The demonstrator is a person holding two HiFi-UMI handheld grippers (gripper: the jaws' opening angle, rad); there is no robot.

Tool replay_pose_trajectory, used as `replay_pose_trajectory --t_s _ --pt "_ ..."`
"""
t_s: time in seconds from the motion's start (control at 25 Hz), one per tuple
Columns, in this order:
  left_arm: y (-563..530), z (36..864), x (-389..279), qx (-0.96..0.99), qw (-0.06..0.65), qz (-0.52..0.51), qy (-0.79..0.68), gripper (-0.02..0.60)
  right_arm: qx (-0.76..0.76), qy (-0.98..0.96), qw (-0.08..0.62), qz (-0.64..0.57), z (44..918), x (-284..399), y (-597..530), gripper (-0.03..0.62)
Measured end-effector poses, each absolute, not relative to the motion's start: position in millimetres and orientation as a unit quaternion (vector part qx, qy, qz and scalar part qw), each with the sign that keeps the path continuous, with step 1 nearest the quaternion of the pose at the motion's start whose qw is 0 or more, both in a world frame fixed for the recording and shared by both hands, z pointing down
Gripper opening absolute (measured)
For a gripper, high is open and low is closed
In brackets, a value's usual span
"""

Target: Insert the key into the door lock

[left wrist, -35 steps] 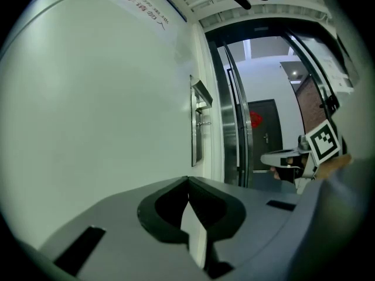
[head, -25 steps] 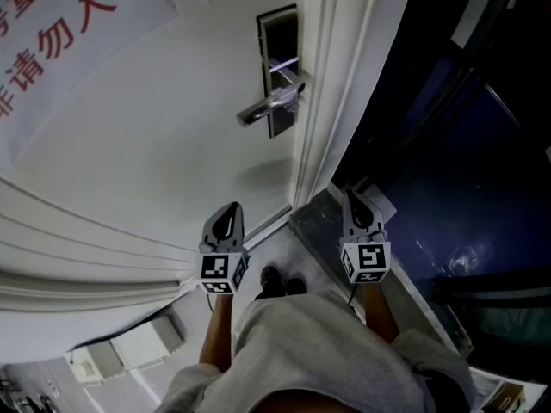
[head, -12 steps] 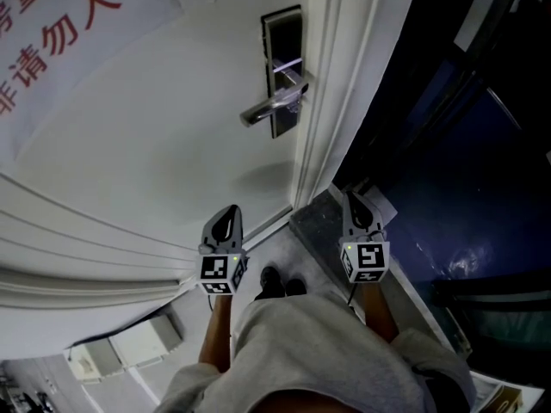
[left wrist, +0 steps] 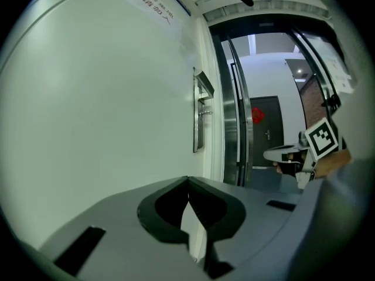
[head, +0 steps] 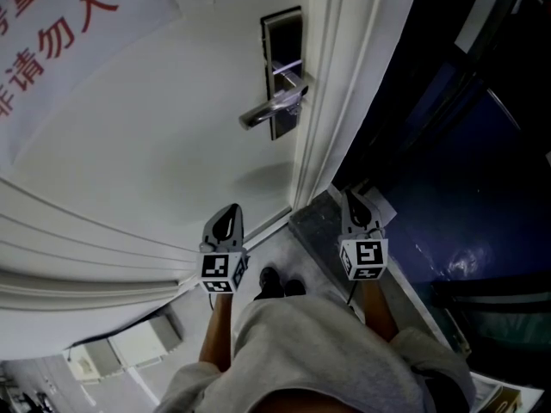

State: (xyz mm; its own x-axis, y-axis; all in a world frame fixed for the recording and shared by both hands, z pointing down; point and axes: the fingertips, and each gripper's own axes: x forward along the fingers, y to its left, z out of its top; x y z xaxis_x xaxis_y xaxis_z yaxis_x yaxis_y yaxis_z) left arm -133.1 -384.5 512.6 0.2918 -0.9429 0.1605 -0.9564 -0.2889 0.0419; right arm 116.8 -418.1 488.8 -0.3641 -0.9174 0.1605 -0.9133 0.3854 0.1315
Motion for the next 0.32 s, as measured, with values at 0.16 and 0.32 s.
replay_pose_trajectory --t_s 0.16,0.32 --pt "-387.3 511.0 -132.4 0.802 0.063 0.053 -0.592 0.018 0.555 -0.825 0.107 -0.008 491.8 117.8 -418.9 0.02" --pt "-388.7 510.8 -132.0 0.801 0.068 0.06 -0.592 0.018 0.553 -0.826 0.11 -0.01 493.1 117.3 -420.0 0.02"
